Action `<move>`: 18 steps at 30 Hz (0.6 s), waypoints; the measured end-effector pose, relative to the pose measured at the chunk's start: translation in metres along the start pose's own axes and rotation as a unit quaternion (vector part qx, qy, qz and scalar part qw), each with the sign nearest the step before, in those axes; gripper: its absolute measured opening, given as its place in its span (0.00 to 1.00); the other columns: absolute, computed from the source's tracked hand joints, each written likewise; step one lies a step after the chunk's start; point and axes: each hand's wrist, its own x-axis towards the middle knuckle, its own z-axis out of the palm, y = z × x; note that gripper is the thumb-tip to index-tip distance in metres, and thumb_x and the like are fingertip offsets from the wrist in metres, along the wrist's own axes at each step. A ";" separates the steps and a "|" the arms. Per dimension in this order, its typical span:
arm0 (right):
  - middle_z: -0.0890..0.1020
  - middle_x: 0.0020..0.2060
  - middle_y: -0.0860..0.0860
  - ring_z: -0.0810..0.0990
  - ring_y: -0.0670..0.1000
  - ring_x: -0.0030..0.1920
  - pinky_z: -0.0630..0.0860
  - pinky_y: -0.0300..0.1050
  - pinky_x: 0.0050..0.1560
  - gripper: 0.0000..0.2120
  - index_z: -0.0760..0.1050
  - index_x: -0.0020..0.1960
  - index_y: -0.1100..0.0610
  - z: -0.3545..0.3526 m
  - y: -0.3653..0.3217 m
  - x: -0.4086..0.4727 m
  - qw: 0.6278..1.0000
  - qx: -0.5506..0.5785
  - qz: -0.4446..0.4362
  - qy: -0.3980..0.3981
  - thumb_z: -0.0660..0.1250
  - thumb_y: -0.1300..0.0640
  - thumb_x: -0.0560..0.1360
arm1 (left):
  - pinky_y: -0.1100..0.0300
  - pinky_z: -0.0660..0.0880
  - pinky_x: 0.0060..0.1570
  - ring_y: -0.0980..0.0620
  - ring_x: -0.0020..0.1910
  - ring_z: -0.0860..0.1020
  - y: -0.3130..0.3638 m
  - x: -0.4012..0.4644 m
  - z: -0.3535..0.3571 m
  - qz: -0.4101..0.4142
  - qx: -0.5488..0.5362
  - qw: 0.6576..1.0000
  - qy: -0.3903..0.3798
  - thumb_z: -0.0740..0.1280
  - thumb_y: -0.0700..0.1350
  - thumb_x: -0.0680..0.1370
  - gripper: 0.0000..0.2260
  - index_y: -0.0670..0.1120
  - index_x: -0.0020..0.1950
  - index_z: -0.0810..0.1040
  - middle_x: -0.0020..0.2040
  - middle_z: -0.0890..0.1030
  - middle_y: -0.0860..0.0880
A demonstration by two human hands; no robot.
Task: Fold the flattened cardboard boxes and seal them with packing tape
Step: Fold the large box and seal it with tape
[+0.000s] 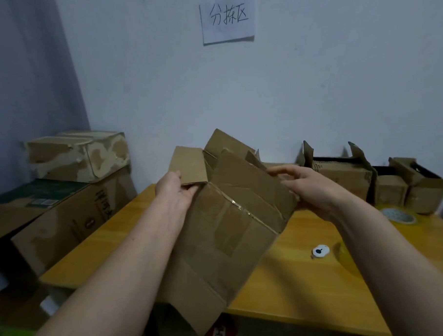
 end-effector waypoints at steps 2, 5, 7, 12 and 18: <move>0.83 0.48 0.57 0.84 0.59 0.46 0.82 0.52 0.43 0.21 0.74 0.59 0.47 -0.006 -0.006 -0.007 1.000 -0.010 -0.005 -0.001 0.61 0.70 0.77 | 0.42 0.75 0.52 0.39 0.61 0.75 0.008 -0.001 -0.001 -0.003 -0.033 0.999 0.005 0.56 0.35 0.82 0.14 0.37 0.68 0.67 0.63 0.75 0.38; 0.83 0.43 0.59 0.83 0.58 0.40 0.82 0.49 0.36 0.21 0.78 0.55 0.52 -0.009 -0.014 -0.014 0.996 0.045 -0.025 0.069 0.57 0.74 0.76 | 0.43 0.74 0.54 0.39 0.64 0.74 0.016 -0.006 0.002 -0.019 -0.056 0.998 0.007 0.55 0.34 0.83 0.10 0.36 0.62 0.69 0.63 0.75 0.39; 0.82 0.43 0.56 0.82 0.55 0.37 0.81 0.47 0.33 0.20 0.79 0.52 0.55 -0.010 -0.017 -0.014 0.985 0.077 -0.042 0.145 0.55 0.74 0.75 | 0.46 0.73 0.56 0.40 0.64 0.74 0.022 -0.015 0.005 -0.035 -0.040 0.999 -0.001 0.53 0.34 0.83 0.07 0.36 0.56 0.69 0.58 0.75 0.39; 0.78 0.56 0.57 0.81 0.54 0.44 0.81 0.45 0.33 0.19 0.79 0.48 0.56 -0.013 -0.014 -0.004 0.956 0.078 -0.047 0.279 0.54 0.74 0.74 | 0.47 0.73 0.56 0.42 0.63 0.75 0.027 -0.021 0.000 -0.062 0.003 0.997 -0.038 0.54 0.33 0.82 0.10 0.35 0.61 0.70 0.49 0.77 0.40; 0.76 0.53 0.60 0.81 0.55 0.34 0.82 0.46 0.31 0.15 0.78 0.54 0.62 -0.008 -0.003 0.009 0.960 0.096 0.006 0.263 0.55 0.71 0.78 | 0.45 0.75 0.58 0.39 0.62 0.74 0.007 0.004 -0.031 -0.033 0.051 0.998 0.021 0.58 0.31 0.81 0.15 0.38 0.68 0.67 0.67 0.72 0.37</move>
